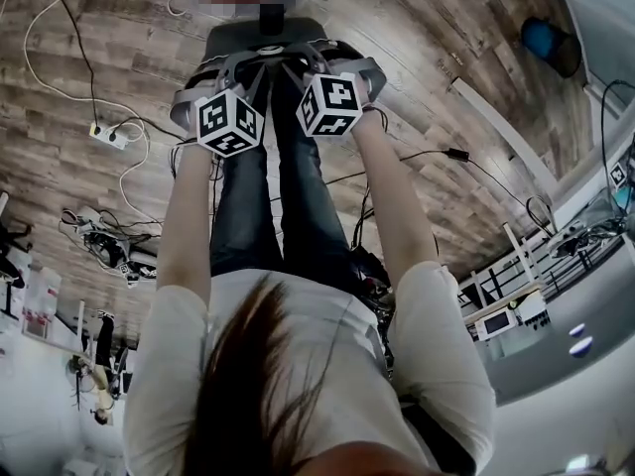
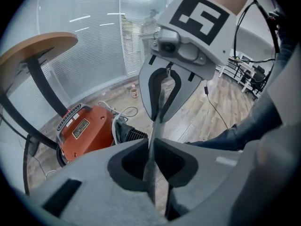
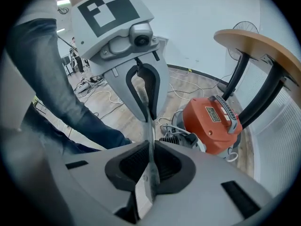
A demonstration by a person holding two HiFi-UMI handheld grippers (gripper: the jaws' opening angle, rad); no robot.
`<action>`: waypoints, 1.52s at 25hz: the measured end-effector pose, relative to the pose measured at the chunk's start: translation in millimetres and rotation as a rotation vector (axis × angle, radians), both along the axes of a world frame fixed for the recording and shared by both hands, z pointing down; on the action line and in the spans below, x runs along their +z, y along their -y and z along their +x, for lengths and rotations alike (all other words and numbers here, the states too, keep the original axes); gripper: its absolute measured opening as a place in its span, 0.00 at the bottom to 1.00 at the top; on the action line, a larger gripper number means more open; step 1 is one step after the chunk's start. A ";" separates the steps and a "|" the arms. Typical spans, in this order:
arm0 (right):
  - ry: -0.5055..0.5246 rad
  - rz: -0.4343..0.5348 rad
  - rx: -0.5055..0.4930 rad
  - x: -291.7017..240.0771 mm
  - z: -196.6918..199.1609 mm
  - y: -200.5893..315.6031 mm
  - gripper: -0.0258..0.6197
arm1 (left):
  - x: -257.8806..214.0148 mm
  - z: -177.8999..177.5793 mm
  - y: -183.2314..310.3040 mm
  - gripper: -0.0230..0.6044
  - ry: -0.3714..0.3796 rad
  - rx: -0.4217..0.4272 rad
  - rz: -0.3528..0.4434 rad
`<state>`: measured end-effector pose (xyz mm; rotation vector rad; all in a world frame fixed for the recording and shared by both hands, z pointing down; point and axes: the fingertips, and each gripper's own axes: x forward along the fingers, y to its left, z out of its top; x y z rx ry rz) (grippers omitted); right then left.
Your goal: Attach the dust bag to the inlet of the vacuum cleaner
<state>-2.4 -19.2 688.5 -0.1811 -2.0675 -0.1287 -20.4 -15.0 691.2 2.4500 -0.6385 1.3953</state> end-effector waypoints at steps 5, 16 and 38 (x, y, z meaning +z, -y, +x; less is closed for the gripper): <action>-0.005 -0.012 0.006 26.5 0.4 4.1 0.09 | 26.8 0.3 3.8 0.11 -0.001 0.024 -0.012; -0.029 -0.028 0.089 67.1 1.5 10.3 0.09 | 66.3 0.9 11.1 0.11 0.038 0.071 -0.009; -0.029 0.017 0.078 67.0 -2.1 28.3 0.09 | 66.7 -3.4 29.6 0.11 0.055 0.049 0.034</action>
